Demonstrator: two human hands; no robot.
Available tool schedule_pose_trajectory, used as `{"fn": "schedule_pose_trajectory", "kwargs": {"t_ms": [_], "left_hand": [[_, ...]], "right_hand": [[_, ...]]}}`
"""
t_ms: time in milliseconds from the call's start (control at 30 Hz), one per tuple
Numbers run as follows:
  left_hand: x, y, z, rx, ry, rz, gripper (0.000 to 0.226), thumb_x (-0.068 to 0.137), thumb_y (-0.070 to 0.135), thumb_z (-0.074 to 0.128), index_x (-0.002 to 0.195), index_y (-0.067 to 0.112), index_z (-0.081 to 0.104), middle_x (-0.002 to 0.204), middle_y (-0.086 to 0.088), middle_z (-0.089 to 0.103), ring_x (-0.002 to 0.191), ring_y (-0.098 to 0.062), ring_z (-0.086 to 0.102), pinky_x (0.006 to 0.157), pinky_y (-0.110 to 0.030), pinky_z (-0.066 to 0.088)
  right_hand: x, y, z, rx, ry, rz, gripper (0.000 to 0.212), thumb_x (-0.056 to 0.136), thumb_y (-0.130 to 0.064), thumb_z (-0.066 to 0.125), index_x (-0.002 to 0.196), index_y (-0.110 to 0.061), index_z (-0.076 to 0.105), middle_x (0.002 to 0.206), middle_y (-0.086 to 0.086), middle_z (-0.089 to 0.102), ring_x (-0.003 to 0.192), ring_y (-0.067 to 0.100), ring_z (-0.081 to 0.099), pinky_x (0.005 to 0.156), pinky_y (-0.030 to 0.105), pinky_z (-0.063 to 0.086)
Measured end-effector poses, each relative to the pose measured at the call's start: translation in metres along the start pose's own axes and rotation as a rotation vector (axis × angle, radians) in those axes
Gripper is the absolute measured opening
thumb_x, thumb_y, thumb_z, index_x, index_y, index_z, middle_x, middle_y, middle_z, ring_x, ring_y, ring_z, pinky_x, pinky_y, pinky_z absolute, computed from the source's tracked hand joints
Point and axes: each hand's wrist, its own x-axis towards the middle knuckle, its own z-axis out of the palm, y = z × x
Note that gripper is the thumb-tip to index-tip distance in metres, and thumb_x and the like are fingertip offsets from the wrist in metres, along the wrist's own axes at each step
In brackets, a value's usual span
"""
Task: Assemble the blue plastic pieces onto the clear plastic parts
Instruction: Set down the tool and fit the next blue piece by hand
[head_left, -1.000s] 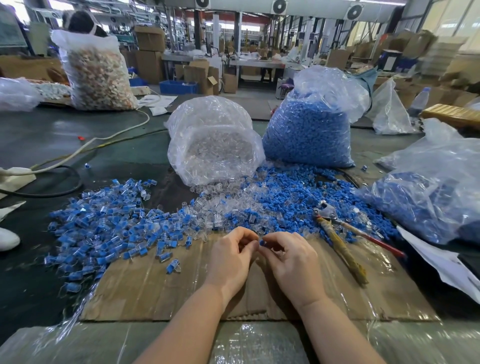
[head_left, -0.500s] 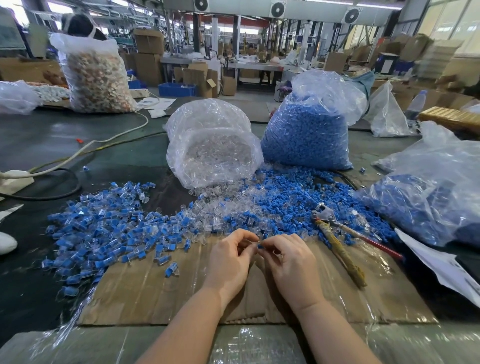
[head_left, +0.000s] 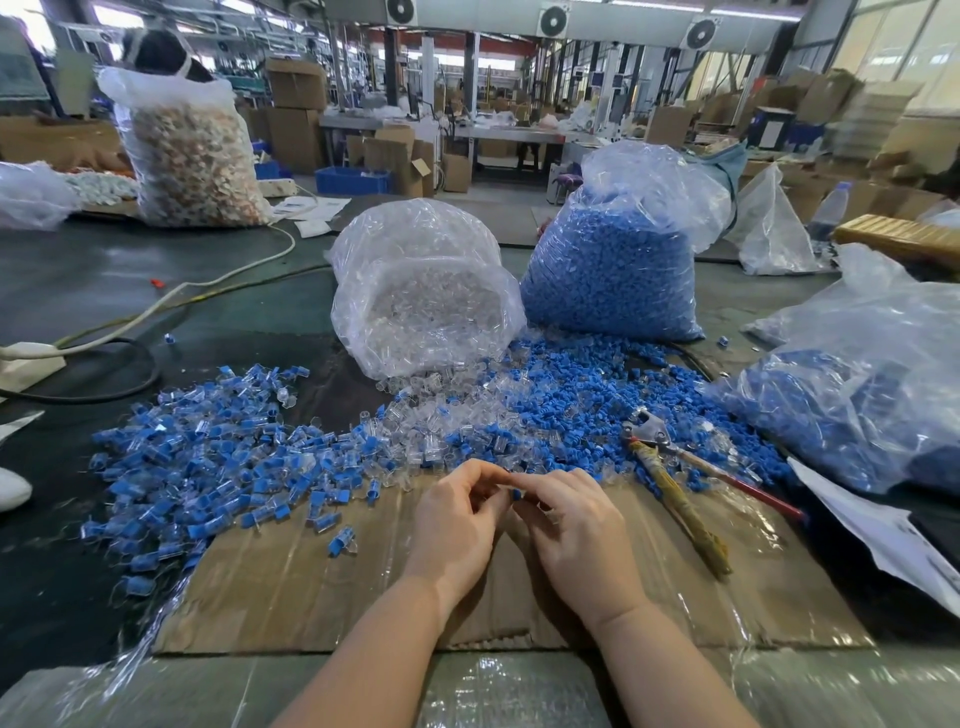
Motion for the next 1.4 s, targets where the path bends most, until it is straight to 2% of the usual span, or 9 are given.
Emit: {"fn": "schedule_pose_trajectory", "kwargs": {"t_ms": [233,433,567,667,800,900,1033,1167,1400], "left_hand": [[0.0,0.0,0.001,-0.02,0.005,-0.007,0.024,0.085,0.005,0.062,0.079,0.027,0.064,0.072,0.006,0.067,0.066,0.0,0.061,0.066,-0.014,0.049],[-0.001,0.0,0.001,0.001,-0.001,0.0,0.016,0.085,0.008,0.063,0.083,0.024,0.066,0.076,0.006,0.068,0.071,-0.003,0.063,0.066,-0.01,0.047],[0.0,0.001,0.0,0.007,0.009,0.005,0.016,0.085,0.008,0.064,0.082,0.024,0.064,0.075,0.007,0.067,0.067,0.001,0.06,0.062,-0.007,0.045],[-0.001,0.002,0.0,-0.015,0.025,0.0,0.016,0.085,0.009,0.064,0.081,0.024,0.063,0.074,0.008,0.065,0.065,0.003,0.059,0.062,-0.007,0.044],[-0.002,0.003,-0.001,-0.013,0.002,-0.018,0.015,0.087,0.009,0.062,0.085,0.024,0.061,0.079,0.008,0.064,0.07,0.004,0.058,0.063,-0.005,0.044],[-0.003,0.005,-0.001,-0.006,-0.011,-0.017,0.018,0.087,0.007,0.06,0.084,0.025,0.059,0.081,0.007,0.063,0.073,0.0,0.058,0.064,-0.004,0.044],[-0.003,0.006,-0.002,-0.006,-0.009,-0.018,0.017,0.087,0.007,0.061,0.085,0.024,0.06,0.08,0.006,0.063,0.073,0.0,0.057,0.064,-0.005,0.043],[-0.002,0.006,-0.002,-0.012,-0.002,-0.028,0.017,0.087,0.007,0.061,0.084,0.025,0.06,0.079,0.007,0.063,0.072,0.001,0.057,0.063,-0.004,0.043],[0.0,0.005,-0.003,-0.033,0.025,-0.052,0.018,0.087,0.008,0.061,0.083,0.025,0.06,0.08,0.006,0.063,0.073,-0.001,0.057,0.063,-0.005,0.043]], "right_hand": [[0.001,0.004,0.001,0.02,0.029,-0.019,0.036,0.079,-0.046,0.06,0.091,-0.014,0.072,0.08,-0.004,0.066,0.074,0.017,0.058,0.068,0.019,0.039],[0.001,0.003,0.0,0.016,0.025,-0.018,0.043,0.081,-0.051,0.051,0.089,-0.014,0.072,0.079,-0.005,0.066,0.074,0.015,0.056,0.067,0.018,0.038],[0.0,0.005,0.002,-0.041,0.026,-0.022,0.018,0.078,-0.025,0.071,0.092,-0.014,0.071,0.081,-0.004,0.064,0.077,0.015,0.056,0.071,0.023,0.042],[0.001,0.01,-0.004,-0.139,0.089,0.017,0.019,0.077,-0.017,0.074,0.095,-0.012,0.07,0.087,-0.001,0.065,0.083,0.018,0.058,0.076,0.032,0.046],[0.012,0.028,-0.029,-0.355,0.149,0.34,0.034,0.085,-0.026,0.065,0.116,-0.011,0.061,0.111,0.007,0.062,0.104,0.023,0.055,0.094,0.04,0.041],[0.015,0.051,-0.054,-0.704,-0.043,0.707,0.059,0.091,-0.049,0.045,0.139,-0.017,0.035,0.137,0.014,0.042,0.126,0.03,0.038,0.106,0.048,0.025],[0.015,0.074,-0.07,-0.735,-0.295,0.965,0.084,0.084,-0.072,0.025,0.149,-0.022,0.008,0.151,0.013,0.025,0.138,0.034,0.019,0.108,0.062,0.008],[0.011,0.074,-0.066,-0.754,-0.353,0.957,0.086,0.082,-0.074,0.027,0.148,-0.022,0.011,0.151,0.011,0.024,0.136,0.033,0.023,0.107,0.062,0.011],[0.013,0.054,-0.062,-0.786,-0.264,0.808,0.046,0.092,-0.051,0.036,0.119,-0.013,0.042,0.126,0.014,0.043,0.116,0.031,0.039,0.094,0.048,0.036]]}}
